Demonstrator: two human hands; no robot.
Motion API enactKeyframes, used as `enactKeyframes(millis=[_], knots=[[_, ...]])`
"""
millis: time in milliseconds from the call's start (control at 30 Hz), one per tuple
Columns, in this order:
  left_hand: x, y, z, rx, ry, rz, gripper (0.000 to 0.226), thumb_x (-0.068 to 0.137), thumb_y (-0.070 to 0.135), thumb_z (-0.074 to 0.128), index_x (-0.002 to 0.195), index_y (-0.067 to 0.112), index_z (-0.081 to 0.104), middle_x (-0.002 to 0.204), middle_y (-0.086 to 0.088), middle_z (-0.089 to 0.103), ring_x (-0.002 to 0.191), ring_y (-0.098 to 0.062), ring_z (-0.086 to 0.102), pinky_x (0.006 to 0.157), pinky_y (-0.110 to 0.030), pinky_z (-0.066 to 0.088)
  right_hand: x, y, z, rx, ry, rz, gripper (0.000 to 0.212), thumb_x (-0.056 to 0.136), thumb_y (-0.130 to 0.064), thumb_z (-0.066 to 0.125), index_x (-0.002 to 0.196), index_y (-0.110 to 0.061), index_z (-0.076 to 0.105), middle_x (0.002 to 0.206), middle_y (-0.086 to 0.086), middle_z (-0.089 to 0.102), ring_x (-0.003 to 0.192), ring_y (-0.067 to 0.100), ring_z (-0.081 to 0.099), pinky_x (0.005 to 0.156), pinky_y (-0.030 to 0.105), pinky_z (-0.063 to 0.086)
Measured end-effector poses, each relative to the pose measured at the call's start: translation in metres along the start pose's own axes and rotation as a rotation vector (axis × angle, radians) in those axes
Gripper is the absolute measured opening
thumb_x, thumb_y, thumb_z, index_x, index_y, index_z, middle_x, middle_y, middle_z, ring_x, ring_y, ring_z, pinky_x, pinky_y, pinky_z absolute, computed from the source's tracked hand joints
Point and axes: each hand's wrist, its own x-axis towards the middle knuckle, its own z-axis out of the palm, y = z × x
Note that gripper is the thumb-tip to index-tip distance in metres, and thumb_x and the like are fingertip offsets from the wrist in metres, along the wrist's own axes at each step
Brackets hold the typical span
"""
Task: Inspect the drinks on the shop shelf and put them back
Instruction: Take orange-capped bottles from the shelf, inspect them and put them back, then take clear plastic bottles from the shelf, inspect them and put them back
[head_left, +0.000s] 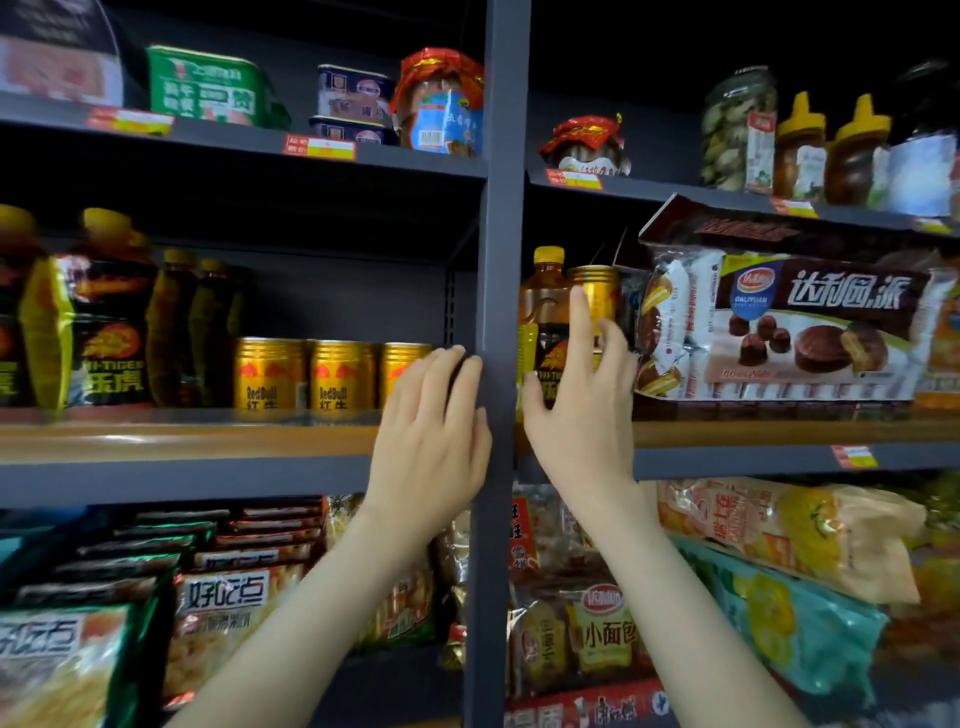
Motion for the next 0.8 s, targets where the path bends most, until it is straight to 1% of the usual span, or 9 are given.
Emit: enactKeyframes(millis=[67, 167, 300, 433, 533, 633, 733, 800], knots=[[-0.008, -0.017, -0.015, 0.004, -0.003, -0.035, 0.039, 0.093, 0.018, 0.048, 0.126, -0.003, 0.055, 0.127, -0.021, 0.057, 0.118, -0.034, 0.053, 0.102, -0.042, 0.042, -0.01, -0.022, -0.001, -0.002, 0.081, -0.051, 0.076, 0.089, -0.019, 0.061, 0.152, -0.017, 0.019, 0.142, 0.02, 0.036, 0.126, 0.034, 0.038, 0.099, 0.045, 0.045], [-0.024, -0.055, -0.043, 0.057, -0.017, -0.077, 0.038, 0.092, 0.017, 0.052, 0.125, -0.002, 0.056, 0.127, -0.021, 0.057, 0.117, -0.033, 0.053, 0.1, -0.042, 0.043, -0.024, -0.066, 0.005, 0.004, 0.105, -0.126, 0.071, 0.09, -0.019, 0.061, 0.151, -0.015, 0.024, 0.142, 0.021, 0.039, 0.126, 0.032, 0.038, 0.1, 0.043, 0.043], [-0.054, -0.131, -0.1, 0.17, -0.064, -0.109, 0.041, 0.09, 0.018, 0.055, 0.125, -0.004, 0.055, 0.127, -0.022, 0.056, 0.116, -0.037, 0.054, 0.099, -0.044, 0.043, -0.045, -0.151, 0.035, 0.105, 0.048, -0.167, 0.067, 0.088, -0.017, 0.062, 0.148, -0.013, 0.032, 0.14, 0.022, 0.043, 0.124, 0.034, 0.043, 0.099, 0.043, 0.044], [-0.089, -0.236, -0.178, 0.302, -0.133, -0.169, 0.044, 0.089, 0.024, 0.053, 0.125, -0.002, 0.052, 0.126, -0.022, 0.055, 0.113, -0.039, 0.053, 0.096, -0.047, 0.044, -0.072, -0.261, 0.079, 0.228, -0.059, -0.217, 0.063, 0.087, -0.017, 0.065, 0.144, -0.011, 0.039, 0.136, 0.021, 0.048, 0.12, 0.035, 0.05, 0.095, 0.042, 0.047], [-0.111, -0.318, -0.242, 0.402, -0.189, -0.208, 0.045, 0.09, 0.026, 0.051, 0.126, -0.001, 0.051, 0.126, -0.023, 0.054, 0.112, -0.04, 0.053, 0.094, -0.049, 0.046, -0.089, -0.351, 0.109, 0.323, -0.118, -0.253, 0.064, 0.088, -0.016, 0.063, 0.146, -0.012, 0.037, 0.136, 0.019, 0.047, 0.119, 0.034, 0.05, 0.095, 0.043, 0.047], [-0.124, -0.389, -0.293, 0.51, -0.256, -0.232, 0.049, 0.092, 0.029, 0.047, 0.13, -0.001, 0.05, 0.127, -0.024, 0.053, 0.114, -0.043, 0.053, 0.094, -0.051, 0.047, -0.097, -0.43, 0.138, 0.411, -0.176, -0.276, 0.067, 0.09, -0.016, 0.062, 0.15, -0.015, 0.031, 0.139, 0.02, 0.045, 0.114, 0.034, 0.055, 0.088, 0.041, 0.05], [-0.124, -0.442, -0.32, 0.533, -0.252, -0.245, 0.05, 0.092, 0.032, 0.042, 0.13, 0.0, 0.05, 0.127, -0.025, 0.052, 0.112, -0.043, 0.053, 0.091, -0.052, 0.048, -0.098, -0.483, 0.168, 0.44, -0.225, -0.279, 0.071, 0.092, -0.02, 0.061, 0.152, -0.019, 0.023, 0.142, 0.021, 0.041, 0.112, 0.034, 0.055, 0.085, 0.038, 0.052], [-0.121, -0.465, -0.322, 0.522, -0.242, -0.246, 0.049, 0.092, 0.032, 0.042, 0.131, 0.003, 0.049, 0.128, -0.025, 0.051, 0.111, -0.044, 0.053, 0.092, -0.053, 0.047, -0.094, -0.503, 0.187, 0.416, -0.273, -0.251, 0.074, 0.095, -0.029, 0.056, 0.154, -0.024, 0.013, 0.148, 0.02, 0.032, 0.119, 0.034, 0.051, 0.089, 0.038, 0.051]])
